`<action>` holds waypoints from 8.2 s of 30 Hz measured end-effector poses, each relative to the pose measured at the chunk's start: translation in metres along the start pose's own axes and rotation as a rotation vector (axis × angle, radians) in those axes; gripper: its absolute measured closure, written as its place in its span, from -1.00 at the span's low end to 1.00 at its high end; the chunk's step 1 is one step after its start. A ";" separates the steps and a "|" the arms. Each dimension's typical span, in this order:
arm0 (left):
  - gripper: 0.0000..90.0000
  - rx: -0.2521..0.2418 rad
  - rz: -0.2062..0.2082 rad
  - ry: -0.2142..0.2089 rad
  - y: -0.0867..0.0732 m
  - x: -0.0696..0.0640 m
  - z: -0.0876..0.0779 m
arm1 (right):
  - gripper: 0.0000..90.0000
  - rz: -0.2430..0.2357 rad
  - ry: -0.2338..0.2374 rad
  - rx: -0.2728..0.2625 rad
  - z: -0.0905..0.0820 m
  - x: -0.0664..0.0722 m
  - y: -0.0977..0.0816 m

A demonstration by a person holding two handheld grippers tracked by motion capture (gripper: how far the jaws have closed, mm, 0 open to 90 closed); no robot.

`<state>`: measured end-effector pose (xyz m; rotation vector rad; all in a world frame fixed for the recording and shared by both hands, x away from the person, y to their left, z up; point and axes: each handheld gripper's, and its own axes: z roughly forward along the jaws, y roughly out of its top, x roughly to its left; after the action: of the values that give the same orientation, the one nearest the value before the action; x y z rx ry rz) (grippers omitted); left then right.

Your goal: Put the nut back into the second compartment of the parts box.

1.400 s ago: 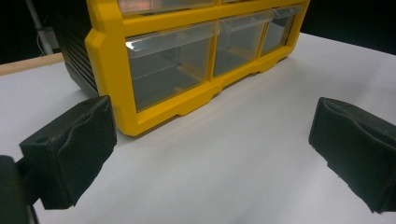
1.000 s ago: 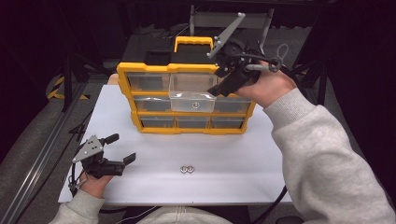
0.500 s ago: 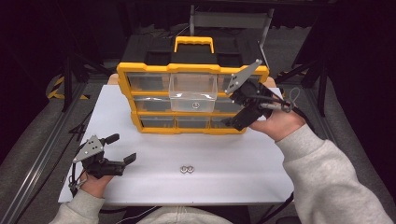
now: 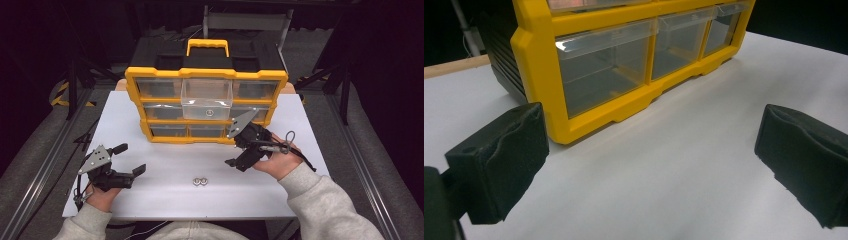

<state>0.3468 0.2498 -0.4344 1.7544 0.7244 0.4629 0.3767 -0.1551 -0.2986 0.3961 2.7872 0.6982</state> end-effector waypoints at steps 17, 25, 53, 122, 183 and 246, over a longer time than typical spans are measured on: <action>-0.97 -0.002 0.001 -0.003 0.000 0.000 0.000 | -0.59 -0.044 0.080 0.065 0.071 0.024 0.006; -0.97 -0.002 0.001 -0.004 0.000 0.000 -0.001 | -0.59 -0.035 0.103 0.095 0.100 0.031 0.006; -0.97 -0.001 0.000 -0.004 0.000 0.000 0.000 | 0.49 -0.090 0.161 0.171 0.145 0.045 0.010; -0.97 -0.002 -0.002 0.000 0.000 0.000 -0.001 | 0.56 -0.088 0.009 0.044 -0.098 -0.006 0.072; -0.97 -0.001 0.008 -0.007 0.000 0.001 -0.001 | 0.56 -0.069 0.052 0.102 -0.033 -0.077 0.164; -0.97 0.002 0.004 -0.005 0.000 0.000 0.001 | -0.58 0.020 -0.073 0.024 -0.047 -0.016 0.014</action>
<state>0.3470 0.2494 -0.4346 1.7586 0.7180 0.4611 0.3804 -0.1678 -0.2489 0.4452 2.7291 0.6416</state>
